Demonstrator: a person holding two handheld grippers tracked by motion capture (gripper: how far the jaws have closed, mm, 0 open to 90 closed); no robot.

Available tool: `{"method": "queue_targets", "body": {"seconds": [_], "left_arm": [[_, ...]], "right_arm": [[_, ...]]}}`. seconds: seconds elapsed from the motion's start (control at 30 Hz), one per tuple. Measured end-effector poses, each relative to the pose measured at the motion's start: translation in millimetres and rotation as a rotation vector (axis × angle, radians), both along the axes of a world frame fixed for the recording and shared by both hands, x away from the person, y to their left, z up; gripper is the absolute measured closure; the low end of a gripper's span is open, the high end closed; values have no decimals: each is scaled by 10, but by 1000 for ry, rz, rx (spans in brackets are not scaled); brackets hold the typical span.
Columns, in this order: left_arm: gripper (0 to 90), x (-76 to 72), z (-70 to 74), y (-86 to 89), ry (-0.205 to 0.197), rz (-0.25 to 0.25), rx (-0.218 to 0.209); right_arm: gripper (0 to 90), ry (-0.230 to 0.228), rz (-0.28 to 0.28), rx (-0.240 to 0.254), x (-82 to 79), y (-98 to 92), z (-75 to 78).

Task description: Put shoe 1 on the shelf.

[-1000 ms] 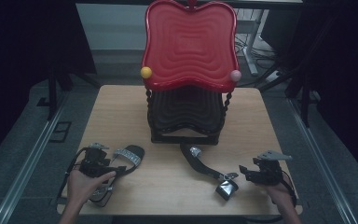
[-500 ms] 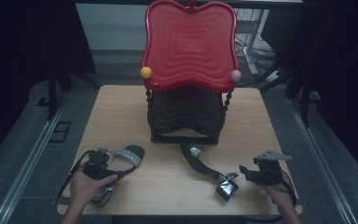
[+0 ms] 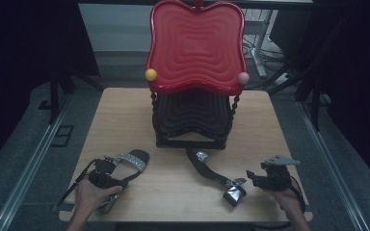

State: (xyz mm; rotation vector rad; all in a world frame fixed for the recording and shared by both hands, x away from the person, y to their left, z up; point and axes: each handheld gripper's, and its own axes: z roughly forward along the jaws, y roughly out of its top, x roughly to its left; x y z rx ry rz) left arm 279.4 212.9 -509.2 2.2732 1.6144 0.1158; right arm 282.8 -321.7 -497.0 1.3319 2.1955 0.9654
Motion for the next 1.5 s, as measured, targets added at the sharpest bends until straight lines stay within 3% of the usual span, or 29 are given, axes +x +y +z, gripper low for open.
{"method": "queue_targets", "body": {"seconds": [0.1, 0.17, 0.23, 0.4, 0.43, 0.47, 0.5, 0.6, 0.8, 1.1, 1.17, 1.23, 1.5], "left_arm": [[365, 3, 18, 13, 6, 14, 17], [410, 5, 15, 8, -1, 42, 3], [416, 16, 27, 37, 17, 17, 3], [424, 32, 22, 56, 13, 29, -35], [425, 41, 31, 81, 18, 12, -44], [425, 49, 45, 109, 12, 23, -91], [426, 49, 45, 109, 12, 23, -91], [426, 59, 109, 163, 11, 17, -149], [426, 46, 266, 290, -7, 16, -285], [427, 123, 472, 423, -15, 1, -376], [427, 158, 566, 473, -25, 0, -419], [427, 165, 587, 483, -27, -2, -425], [427, 240, 809, 624, -64, 23, -513]], "right_arm": [[307, -2, -3, 3, -3, -7, 5], [307, -3, -8, 4, -4, -12, 9], [307, -4, -9, 4, -5, -13, 11], [307, -4, -9, 3, 0, -18, 9], [308, -3, -11, 1, 2, -20, 9], [308, -3, -11, 1, 2, -21, 9], [308, -3, -11, 1, 2, -21, 9], [308, -3, -12, 3, 2, -26, 8], [308, -4, -20, 6, 2, -42, 12], [308, -7, -21, 5, 2, -40, 14], [308, -5, -26, 8, 3, -50, 13], [307, -2, -26, 11, 5, -53, 7], [299, -4, -38, 11, 8, -60, 8]]}}
